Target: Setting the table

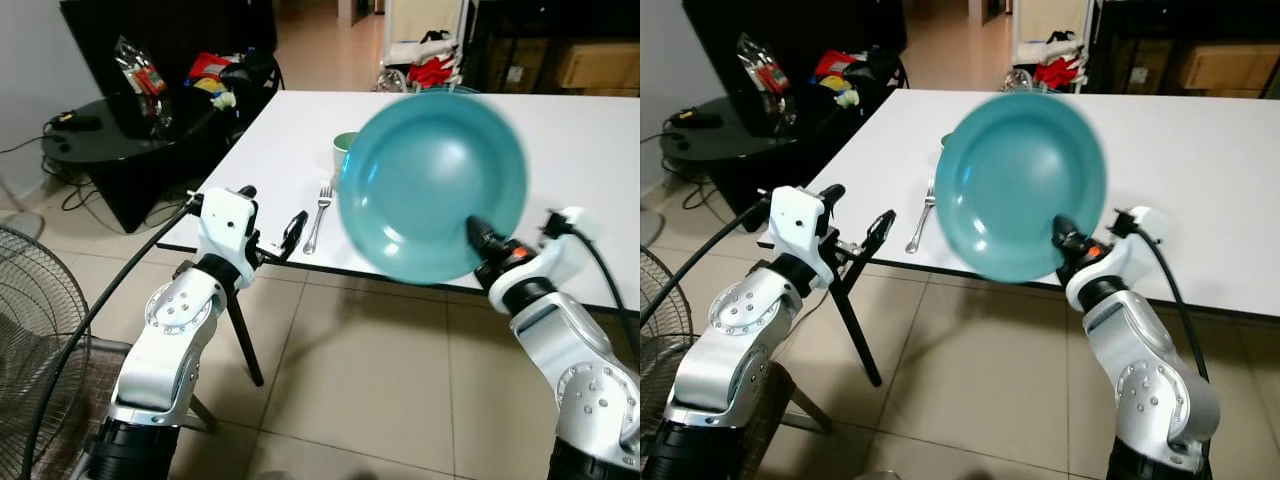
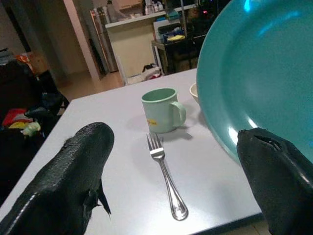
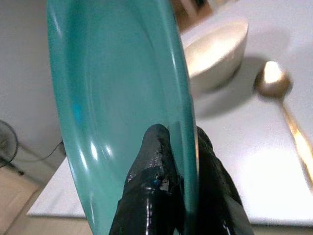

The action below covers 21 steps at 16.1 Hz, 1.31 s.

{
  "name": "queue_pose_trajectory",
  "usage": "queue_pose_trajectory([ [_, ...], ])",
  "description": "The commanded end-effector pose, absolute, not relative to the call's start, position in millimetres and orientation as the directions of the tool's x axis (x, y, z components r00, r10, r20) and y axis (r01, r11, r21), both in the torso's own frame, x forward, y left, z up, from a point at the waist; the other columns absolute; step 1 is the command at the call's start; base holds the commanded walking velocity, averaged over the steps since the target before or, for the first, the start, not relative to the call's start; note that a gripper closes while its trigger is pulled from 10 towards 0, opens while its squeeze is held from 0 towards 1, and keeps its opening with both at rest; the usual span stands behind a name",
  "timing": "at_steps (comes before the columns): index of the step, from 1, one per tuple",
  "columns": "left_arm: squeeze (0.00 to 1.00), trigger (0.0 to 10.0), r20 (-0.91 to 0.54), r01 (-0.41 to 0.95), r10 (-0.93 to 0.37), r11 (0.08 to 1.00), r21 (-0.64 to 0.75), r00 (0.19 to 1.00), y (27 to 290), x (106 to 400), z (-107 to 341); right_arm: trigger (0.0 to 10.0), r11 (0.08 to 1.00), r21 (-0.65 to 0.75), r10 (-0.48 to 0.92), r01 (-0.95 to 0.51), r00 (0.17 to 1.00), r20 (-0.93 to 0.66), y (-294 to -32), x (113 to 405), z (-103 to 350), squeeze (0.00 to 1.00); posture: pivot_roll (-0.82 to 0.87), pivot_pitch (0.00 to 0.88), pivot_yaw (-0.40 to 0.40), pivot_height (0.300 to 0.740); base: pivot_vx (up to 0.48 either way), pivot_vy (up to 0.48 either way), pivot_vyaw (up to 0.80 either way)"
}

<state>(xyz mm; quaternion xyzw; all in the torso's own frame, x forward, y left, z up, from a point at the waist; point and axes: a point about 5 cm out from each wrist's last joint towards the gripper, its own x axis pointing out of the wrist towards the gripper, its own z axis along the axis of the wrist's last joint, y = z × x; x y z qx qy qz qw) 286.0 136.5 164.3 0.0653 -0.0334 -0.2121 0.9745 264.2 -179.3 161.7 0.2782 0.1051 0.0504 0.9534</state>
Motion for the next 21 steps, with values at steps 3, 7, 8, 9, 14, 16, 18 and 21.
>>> queue_pose_trajectory([
  [3,0.0,10.0,-0.003,0.442,-0.448,0.881,0.168,0.894,139.7,281.5,160.3,10.0,0.78,0.625,0.225,-0.029,0.945,-0.238,-172.3,280.5,159.9,0.0,0.02,0.0,0.066,0.74,0.0,0.0,0.0],
  [7,0.0,10.0,-0.053,0.563,-0.562,0.813,0.149,0.826,134.2,272.8,158.7,10.0,0.702,0.705,0.287,0.1,0.867,-0.408,-171.1,307.3,138.4,0.0,0.03,0.0,0.062,0.74,0.0,0.0,0.0],
  [8,0.0,10.0,-0.089,0.609,-0.603,0.778,0.154,0.793,132.8,267.5,156.2,10.0,0.661,0.731,0.291,0.172,0.838,-0.461,-172.7,314.6,129.1,0.0,0.03,0.0,0.061,0.74,0.0,0.0,0.0],
  [9,0.0,10.0,-0.101,0.625,-0.617,0.766,0.151,0.781,132.4,265.2,155.0,10.0,0.632,0.749,0.295,0.199,0.832,-0.469,-173.6,317.5,126.4,0.0,0.04,0.0,0.059,0.74,0.0,0.0,0.0],
  [14,0.0,10.0,-0.135,0.669,-0.656,0.728,0.147,0.743,132.5,256.6,155.1,10.0,0.407,0.861,0.389,0.307,0.794,-0.467,-172.9,333.1,119.6,0.0,0.05,0.0,0.057,0.74,0.0,0.0,0.0],
  [16,0.0,10.0,-0.143,0.682,-0.667,0.717,0.143,0.731,131.7,254.6,155.2,10.0,0.292,0.879,0.401,0.377,0.786,-0.47,-177.1,336.5,113.5,0.0,0.05,0.0,0.06,0.74,0.0,0.0,0.0],
  [18,0.0,10.0,-0.147,0.691,-0.675,0.709,0.143,0.723,130.8,254.0,155.7,10.0,0.241,0.877,0.404,0.415,0.779,-0.479,-180.3,339.3,112.3,0.0,0.04,0.0,0.064,0.74,0.0,0.0,0.0],
  [21,0.0,10.0,-0.148,0.698,-0.682,0.702,0.142,0.716,129.4,253.7,157.2,10.0,0.264,0.859,0.386,0.439,0.768,-0.511,-186.7,343.4,115.5,0.0,0.04,0.0,0.069,0.74,0.0,0.0,0.0],
])
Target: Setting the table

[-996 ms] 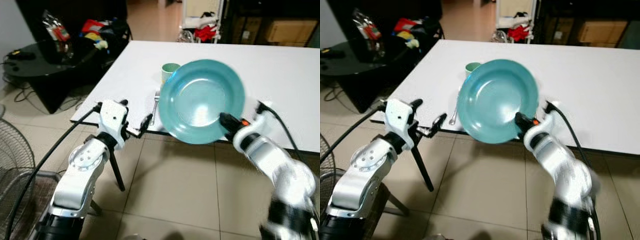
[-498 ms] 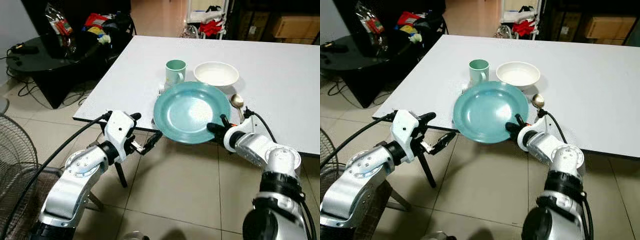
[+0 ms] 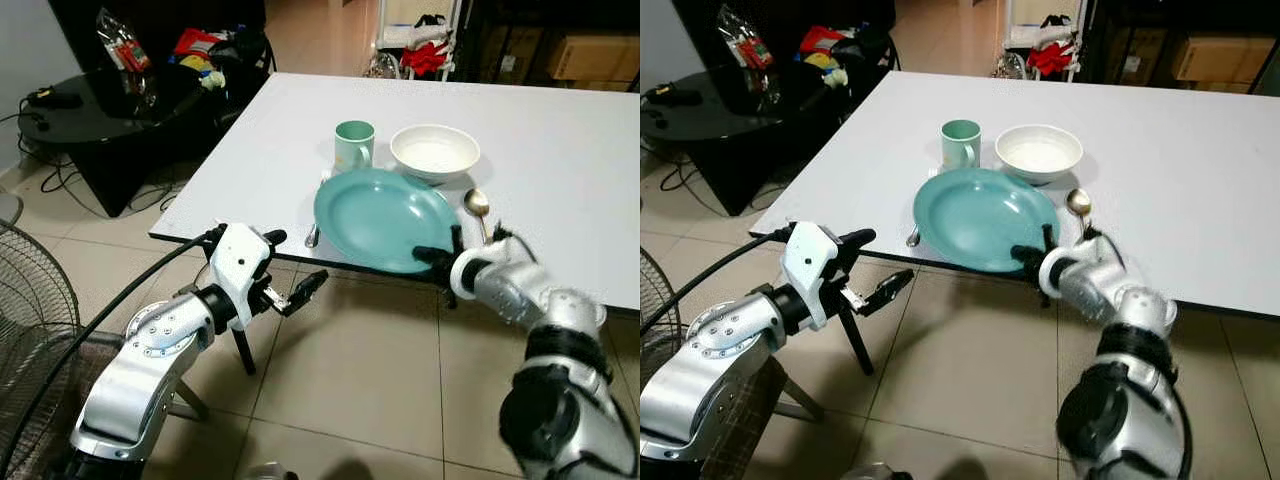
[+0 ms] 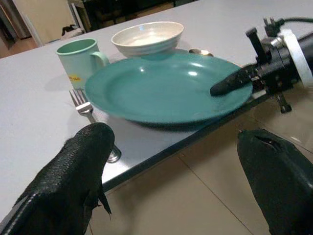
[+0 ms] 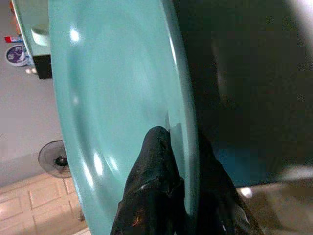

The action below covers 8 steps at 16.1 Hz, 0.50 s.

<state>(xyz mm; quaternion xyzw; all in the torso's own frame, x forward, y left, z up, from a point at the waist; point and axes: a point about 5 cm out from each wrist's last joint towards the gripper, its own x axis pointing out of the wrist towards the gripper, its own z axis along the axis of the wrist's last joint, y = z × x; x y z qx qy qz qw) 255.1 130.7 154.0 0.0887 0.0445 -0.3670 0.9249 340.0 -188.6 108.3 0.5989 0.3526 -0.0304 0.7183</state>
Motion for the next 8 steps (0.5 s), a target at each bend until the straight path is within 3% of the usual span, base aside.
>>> queue_pose_trajectory([
  [1,0.0,10.0,-0.15,0.703,-0.687,0.697,0.14,0.711,128.8,253.2,157.3,10.0,0.256,0.851,0.378,0.459,0.762,-0.525,-189.8,346.0,117.8,0.0,0.04,0.0,0.069,0.74,0.0,0.0,0.0],
  [3,0.0,10.0,-0.15,0.705,-0.689,0.695,0.138,0.709,128.5,252.9,157.3,10.0,0.277,0.84,0.351,0.467,0.764,-0.541,-193.7,349.1,120.9,0.0,0.04,0.0,0.069,0.74,0.0,0.0,0.0],
  [4,0.0,10.0,-0.15,0.707,-0.691,0.695,0.135,0.708,128.2,252.5,157.4,10.0,0.31,0.825,0.328,0.473,0.761,-0.56,-196.4,350.6,120.6,0.05,0.04,0.0,0.068,0.74,0.0,0.0,0.0],
  [5,0.0,10.0,-0.151,0.707,-0.691,0.694,0.134,0.707,128.2,252.1,157.2,10.0,0.317,0.821,0.325,0.474,0.759,-0.564,-197.1,351.2,120.0,0.28,0.04,0.0,0.066,0.74,0.0,0.0,0.0],
  [7,0.0,10.0,-0.151,0.705,-0.689,0.697,0.133,0.709,128.5,251.7,157.1,10.0,0.325,0.819,0.325,0.473,0.758,-0.566,-197.6,352.4,119.4,1.0,0.05,0.0,0.063,0.74,0.0,0.0,0.0],
  [8,0.0,10.0,-0.151,0.703,-0.687,0.699,0.133,0.711,128.9,251.6,157.1,10.0,0.326,0.817,0.322,0.476,0.757,-0.569,-198.3,353.1,119.0,1.0,0.05,0.0,0.062,0.74,0.0,0.0,0.0],
])
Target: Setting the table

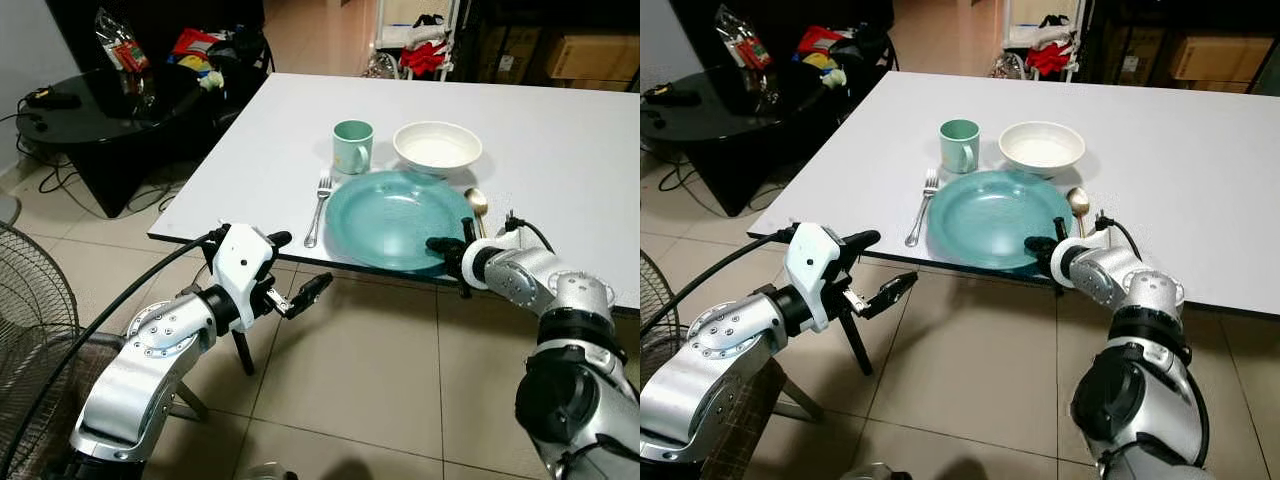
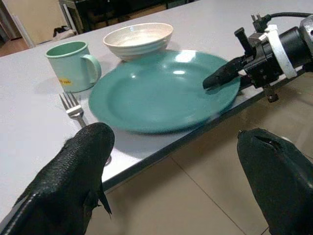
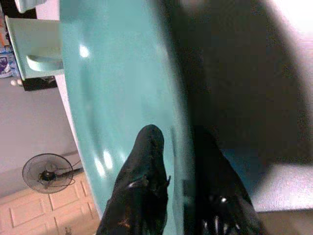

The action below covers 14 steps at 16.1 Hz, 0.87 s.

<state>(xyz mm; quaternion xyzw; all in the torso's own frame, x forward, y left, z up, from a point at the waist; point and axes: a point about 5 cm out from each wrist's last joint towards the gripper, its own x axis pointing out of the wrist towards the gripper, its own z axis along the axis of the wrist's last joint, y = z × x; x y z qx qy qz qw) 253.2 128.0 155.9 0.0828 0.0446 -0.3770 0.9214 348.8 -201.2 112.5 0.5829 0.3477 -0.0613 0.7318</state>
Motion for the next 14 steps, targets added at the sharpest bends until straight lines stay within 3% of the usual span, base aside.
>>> queue_pose_trajectory([
  [1,0.0,10.0,-0.151,0.702,-0.686,0.7,0.133,0.712,129.1,251.5,157.0,10.0,0.328,0.816,0.32,0.475,0.757,-0.569,-198.6,353.4,119.0,1.0,0.05,0.0,0.062,0.74,0.0,0.0,0.0],
  [8,0.0,10.0,-0.15,0.704,-0.688,0.7,0.123,0.71,127.9,253.6,157.4,10.0,0.462,0.797,0.25,0.389,0.805,-0.538,-198.3,346.8,119.0,1.0,0.04,0.0,0.076,0.74,0.0,0.0,0.0],
  [14,0.0,10.0,-0.146,0.709,-0.694,0.695,0.122,0.705,124.8,255.8,157.7,10.0,0.641,0.693,0.128,0.33,0.844,-0.521,-207.9,318.1,128.0,1.0,0.03,0.0,0.086,0.74,0.0,0.0,0.0],
])
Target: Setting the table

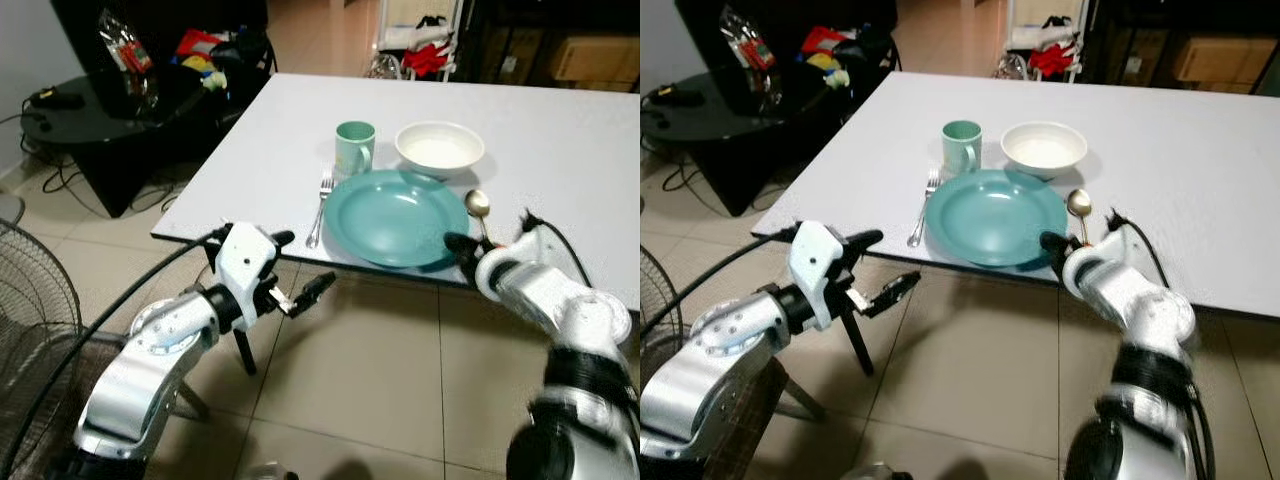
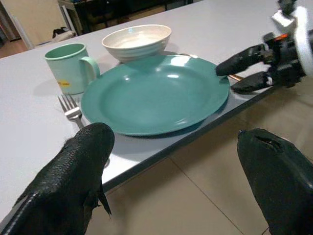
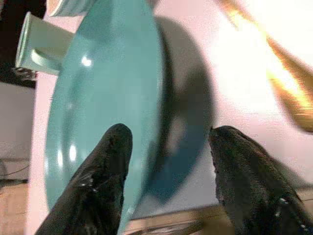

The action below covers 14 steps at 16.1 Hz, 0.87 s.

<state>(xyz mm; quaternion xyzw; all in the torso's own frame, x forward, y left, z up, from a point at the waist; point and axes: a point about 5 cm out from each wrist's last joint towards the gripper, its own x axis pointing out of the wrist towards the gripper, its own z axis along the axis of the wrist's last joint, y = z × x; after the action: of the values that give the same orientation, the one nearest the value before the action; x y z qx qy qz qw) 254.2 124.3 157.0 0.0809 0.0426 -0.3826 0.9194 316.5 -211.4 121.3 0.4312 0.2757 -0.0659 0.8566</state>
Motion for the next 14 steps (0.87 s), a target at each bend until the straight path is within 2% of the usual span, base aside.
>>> queue_pose_trajectory([
  [1,0.0,10.0,-0.145,0.708,-0.693,0.696,0.121,0.706,124.9,255.8,157.7,10.0,0.646,0.691,0.121,0.324,0.851,-0.511,-208.9,312.7,131.2,1.0,0.03,0.0,0.087,0.74,0.0,0.0,0.0],
  [4,0.0,10.0,-0.142,0.699,-0.685,0.705,0.114,0.714,125.4,254.6,156.2,10.0,0.696,0.653,0.092,0.298,0.865,-0.493,-212.1,292.2,139.9,1.0,0.03,0.0,0.089,0.74,0.0,0.0,0.0],
  [7,0.0,10.0,-0.097,0.63,-0.623,0.767,0.119,0.776,128.9,255.3,157.1,10.0,0.788,0.555,0.049,0.266,0.872,-0.488,-217.1,269.6,150.4,1.0,0.03,0.0,0.083,0.74,0.0,0.0,0.0],
  [9,0.0,10.0,-0.077,0.547,-0.542,0.828,0.122,0.837,132.9,258.4,156.8,10.0,0.893,0.368,-0.075,0.258,0.892,-0.445,-226.4,255.5,163.1,1.0,0.03,0.0,0.077,0.74,0.0,0.0,0.0],
  [10,0.0,10.0,-0.071,0.497,-0.492,0.858,0.126,0.868,134.2,260.9,156.1,10.0,0.942,0.215,-0.175,0.257,0.925,-0.338,-231.2,252.2,176.5,0.0,0.03,0.0,0.079,0.74,0.0,0.0,0.0],
  [12,0.0,10.0,-0.024,0.426,-0.427,0.895,0.135,0.904,131.4,266.9,160.5,10.0,0.975,0.114,-0.169,0.189,0.972,-0.161,-218.9,253.8,193.5,0.0,0.03,0.0,0.081,0.74,0.0,0.0,0.0],
  [14,0.0,10.0,0.002,0.405,-0.409,0.905,0.129,0.913,127.7,272.9,165.1,10.0,0.998,-0.025,-0.06,0.058,0.994,-0.095,-195.3,257.0,195.3,0.0,0.03,0.0,0.084,0.74,0.0,0.0,0.0],
])
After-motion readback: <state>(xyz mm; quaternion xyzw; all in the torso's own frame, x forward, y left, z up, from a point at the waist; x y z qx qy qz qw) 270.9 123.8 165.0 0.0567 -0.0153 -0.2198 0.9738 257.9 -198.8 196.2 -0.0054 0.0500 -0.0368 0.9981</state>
